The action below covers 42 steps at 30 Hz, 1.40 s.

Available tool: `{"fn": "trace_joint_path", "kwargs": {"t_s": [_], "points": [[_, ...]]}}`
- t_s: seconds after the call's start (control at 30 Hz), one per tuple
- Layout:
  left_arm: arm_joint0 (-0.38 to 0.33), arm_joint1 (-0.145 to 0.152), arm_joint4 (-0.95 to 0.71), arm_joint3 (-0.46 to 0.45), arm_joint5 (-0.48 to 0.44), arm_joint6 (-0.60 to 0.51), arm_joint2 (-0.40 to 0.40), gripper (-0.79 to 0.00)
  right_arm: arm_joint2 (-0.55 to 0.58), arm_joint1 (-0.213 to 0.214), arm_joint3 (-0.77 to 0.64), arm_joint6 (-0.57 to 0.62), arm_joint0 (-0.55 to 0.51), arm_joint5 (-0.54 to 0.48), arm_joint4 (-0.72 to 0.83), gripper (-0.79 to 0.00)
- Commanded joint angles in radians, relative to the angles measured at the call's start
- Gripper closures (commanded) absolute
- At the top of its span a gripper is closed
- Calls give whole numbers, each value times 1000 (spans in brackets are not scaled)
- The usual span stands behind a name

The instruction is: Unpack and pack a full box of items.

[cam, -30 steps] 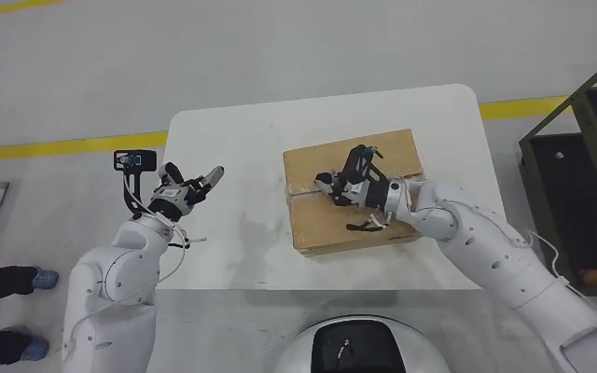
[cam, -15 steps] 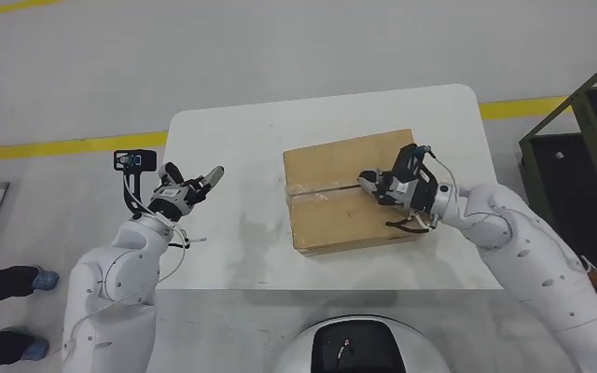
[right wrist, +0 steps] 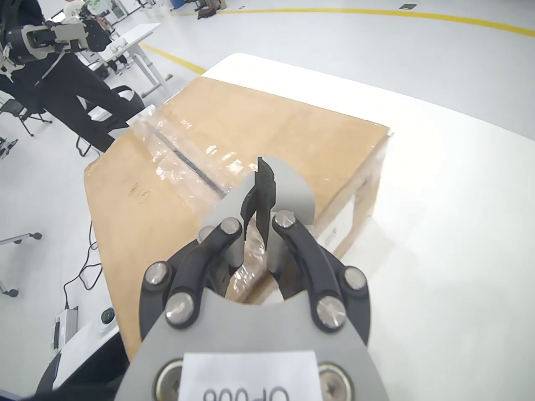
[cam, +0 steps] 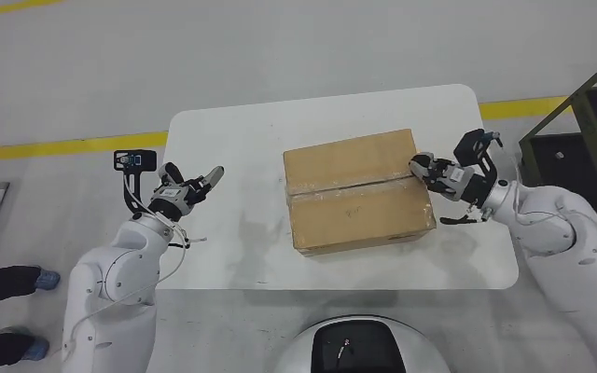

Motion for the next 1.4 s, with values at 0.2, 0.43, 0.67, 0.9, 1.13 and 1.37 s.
{"fn": "trace_joint_path", "kwargs": {"t_s": [0.2,0.43,0.67,0.9,1.13,1.37], "points": [[0,0,0,0,0,0,0,-785,147,16,-13,-113,-111,50,18,0],[0,0,0,0,0,0,0,-785,23,-8,23,-260,-165,75,-49,0],[0,0,0,0,0,0,0,-785,-114,-31,-5,-306,-167,66,-95,0],[0,0,0,0,0,0,0,-785,-87,-38,-45,-423,-181,182,-148,0],[14,-5,-41,-37,22,116,-25,-785,71,-31,-243,-526,-294,505,-320,0],[53,-9,-61,-81,29,235,-49,-785,139,-27,-450,-511,-428,582,-452,0]]}}
